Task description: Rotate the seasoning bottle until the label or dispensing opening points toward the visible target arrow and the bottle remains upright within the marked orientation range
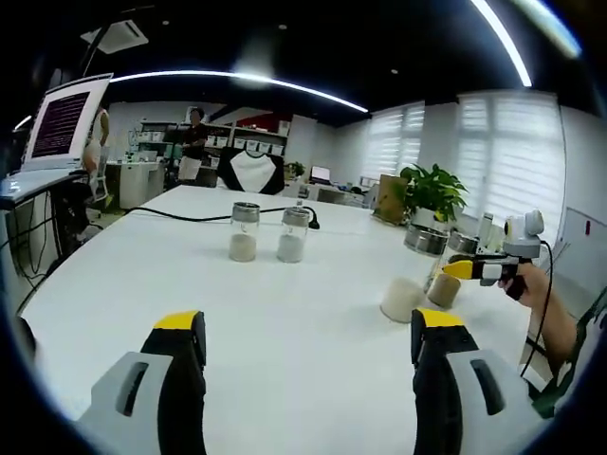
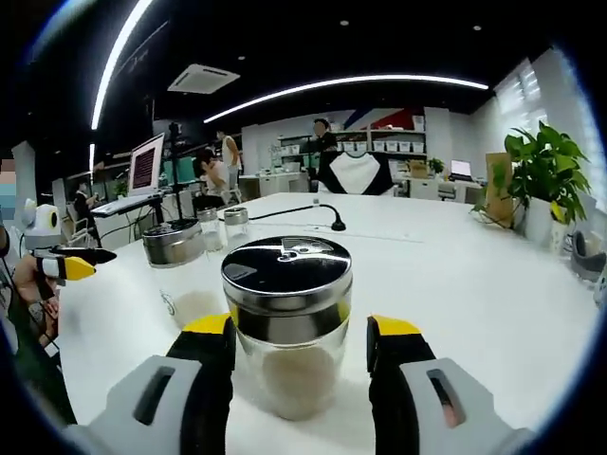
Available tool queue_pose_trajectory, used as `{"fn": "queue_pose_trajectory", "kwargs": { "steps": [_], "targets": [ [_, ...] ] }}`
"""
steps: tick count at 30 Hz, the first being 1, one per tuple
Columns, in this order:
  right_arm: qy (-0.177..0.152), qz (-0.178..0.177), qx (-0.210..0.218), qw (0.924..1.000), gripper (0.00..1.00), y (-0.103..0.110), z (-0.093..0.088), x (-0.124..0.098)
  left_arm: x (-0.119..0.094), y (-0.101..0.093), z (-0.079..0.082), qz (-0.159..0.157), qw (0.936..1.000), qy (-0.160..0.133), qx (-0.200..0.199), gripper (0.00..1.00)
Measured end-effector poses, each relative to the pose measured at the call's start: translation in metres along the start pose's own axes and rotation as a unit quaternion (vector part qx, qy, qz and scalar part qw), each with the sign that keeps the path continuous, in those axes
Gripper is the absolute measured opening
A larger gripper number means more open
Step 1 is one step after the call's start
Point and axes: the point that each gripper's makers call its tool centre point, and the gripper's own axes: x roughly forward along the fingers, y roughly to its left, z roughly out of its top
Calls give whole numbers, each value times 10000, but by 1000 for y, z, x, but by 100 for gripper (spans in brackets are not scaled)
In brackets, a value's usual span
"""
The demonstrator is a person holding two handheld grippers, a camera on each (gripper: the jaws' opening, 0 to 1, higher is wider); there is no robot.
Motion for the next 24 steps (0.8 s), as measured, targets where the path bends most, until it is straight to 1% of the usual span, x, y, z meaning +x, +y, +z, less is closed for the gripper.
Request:
{"fn": "queue_pose_trajectory", "kwargs": {
  "steps": [1,2,4,6,7,8,9,11,12,13,14,15,17,20,22,24],
  "targets": [
    [65,56,-142,9999,56,-1,-1,0,0,0,0,5,10000,5,13,94],
    [61,79,-245,9996,56,-1,0,0,0,1,0,8,10000,9,22,94],
    [30,230,-201,9995,56,-1,1,-1,-1,1,0,11,10000,6,20,94],
    [-90,640,-87,9979,56,6,5,0,-1,2,-1,31,10000,10,10,94],
    [-77,829,-101,9965,55,8,4,1,-2,2,-1,31,10000,14,4,94],
    [-20,925,-166,9956,55,10,2,1,-2,2,-1,27,10000,10,1,94],
    [19,969,-329,9947,55,9,0,1,-2,2,-1,28,10000,15,7,94],
    [203,847,-578,9945,54,4,-7,1,-2,3,-1,32,10000,32,17,94],
    [289,907,-759,9926,54,6,-10,1,-3,3,-1,30,10000,30,23,94],
    [302,954,-777,9919,54,7,-12,2,-3,4,0,42,10000,7,32,94],
    [281,973,-672,9926,54,6,-14,4,-4,4,1,54,10000,-10,38,94],
    [271,1081,-631,9918,54,9,-15,4,-5,4,2,56,10000,-24,41,94],
    [127,1233,-453,9913,54,11,-12,4,-6,4,4,53,10000,-53,34,94],
    [106,1266,-455,9909,53,11,-10,4,-7,5,5,55,9999,-47,82,94],
    [154,1257,-500,9907,53,10,-11,6,-7,8,6,108,9999,-41,51,94],
    [188,1296,-501,9901,52,11,-12,6,-7,6,7,54,10000,-47,40,94]
  ]
}}
